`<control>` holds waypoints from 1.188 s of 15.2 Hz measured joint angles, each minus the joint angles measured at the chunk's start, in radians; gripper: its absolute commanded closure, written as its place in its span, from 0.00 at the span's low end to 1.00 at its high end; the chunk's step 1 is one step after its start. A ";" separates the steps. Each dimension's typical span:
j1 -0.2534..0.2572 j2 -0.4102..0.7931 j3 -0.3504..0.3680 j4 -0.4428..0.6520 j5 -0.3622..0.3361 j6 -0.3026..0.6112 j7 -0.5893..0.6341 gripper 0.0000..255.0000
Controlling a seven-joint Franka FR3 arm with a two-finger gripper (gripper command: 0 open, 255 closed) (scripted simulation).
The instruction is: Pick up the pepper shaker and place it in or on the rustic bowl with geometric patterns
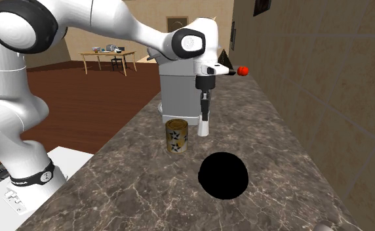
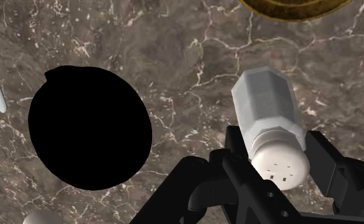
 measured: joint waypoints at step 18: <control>-0.001 -0.018 0.003 0.204 0.020 -0.213 -0.060 1.00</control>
